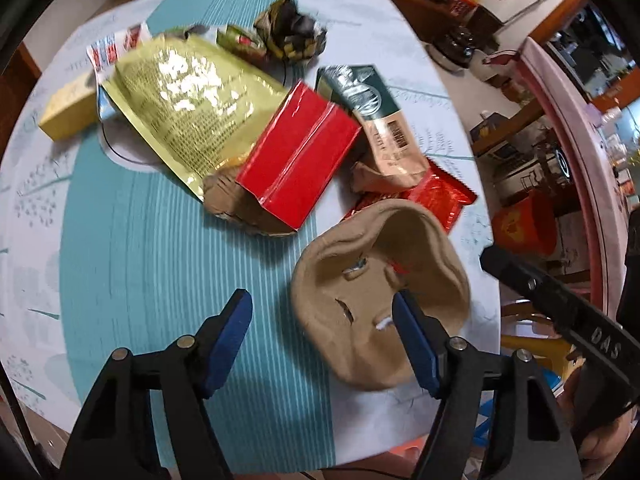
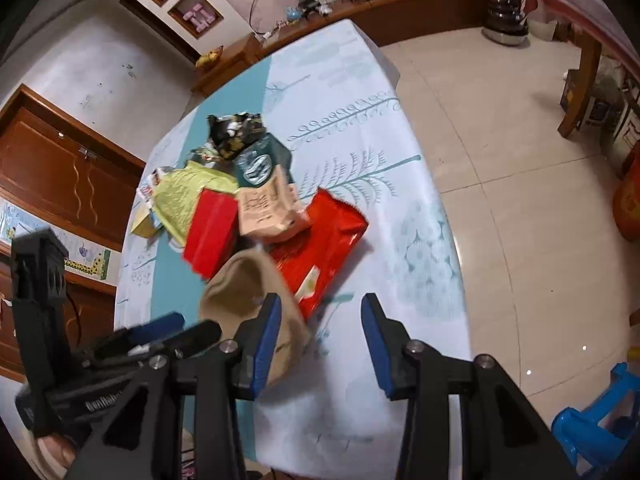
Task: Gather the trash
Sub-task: 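Grasp the brown pulp cup carrier with the left tool while the right tool grasps the red chip bag, then carry the pulp carrier and red chip bag down over the black bin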
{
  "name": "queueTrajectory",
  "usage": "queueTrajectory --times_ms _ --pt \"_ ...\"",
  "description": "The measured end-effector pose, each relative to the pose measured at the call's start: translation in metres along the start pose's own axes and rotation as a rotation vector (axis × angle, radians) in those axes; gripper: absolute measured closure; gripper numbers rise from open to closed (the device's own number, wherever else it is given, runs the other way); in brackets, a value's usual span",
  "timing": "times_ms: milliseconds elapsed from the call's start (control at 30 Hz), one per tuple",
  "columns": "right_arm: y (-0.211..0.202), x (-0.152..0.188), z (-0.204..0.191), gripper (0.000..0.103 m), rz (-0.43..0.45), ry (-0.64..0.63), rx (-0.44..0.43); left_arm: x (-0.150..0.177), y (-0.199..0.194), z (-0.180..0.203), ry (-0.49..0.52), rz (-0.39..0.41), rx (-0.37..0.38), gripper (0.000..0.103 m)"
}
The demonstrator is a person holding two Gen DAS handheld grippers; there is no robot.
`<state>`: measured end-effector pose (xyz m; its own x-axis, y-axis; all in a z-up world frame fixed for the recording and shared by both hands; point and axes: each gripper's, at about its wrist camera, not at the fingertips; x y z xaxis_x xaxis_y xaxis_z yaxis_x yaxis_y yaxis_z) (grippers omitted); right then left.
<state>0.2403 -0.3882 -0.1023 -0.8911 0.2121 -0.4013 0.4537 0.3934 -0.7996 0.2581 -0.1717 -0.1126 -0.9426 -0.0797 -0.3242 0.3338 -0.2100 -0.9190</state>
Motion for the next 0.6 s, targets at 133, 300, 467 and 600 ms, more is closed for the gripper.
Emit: queueTrajectory --times_ms 133,300,467,600 --pt "0.025 -0.015 0.007 0.061 -0.033 0.002 -0.001 0.003 0.013 -0.002 -0.042 -0.023 -0.001 0.037" --pt "0.052 -0.027 0.012 0.061 -0.058 0.006 0.012 0.007 0.03 -0.004 -0.078 -0.076 0.005 0.052" --pt "0.062 -0.028 0.002 0.071 -0.035 -0.041 0.007 0.013 0.039 0.001 -0.068 -0.093 0.002 0.079" --pt "0.069 -0.024 -0.009 0.09 -0.053 -0.089 -0.001 0.013 0.038 0.005 -0.058 -0.087 0.004 0.084"
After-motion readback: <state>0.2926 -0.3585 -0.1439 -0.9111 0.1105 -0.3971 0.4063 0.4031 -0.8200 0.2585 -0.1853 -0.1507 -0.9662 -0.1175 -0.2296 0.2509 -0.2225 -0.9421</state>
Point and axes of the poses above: each gripper's, at about its wrist camera, not at the fingertips, and y roughly the way its jaws point, z to its right, x to its underside, and after that the axes turned 7 degrees about z, right-handed
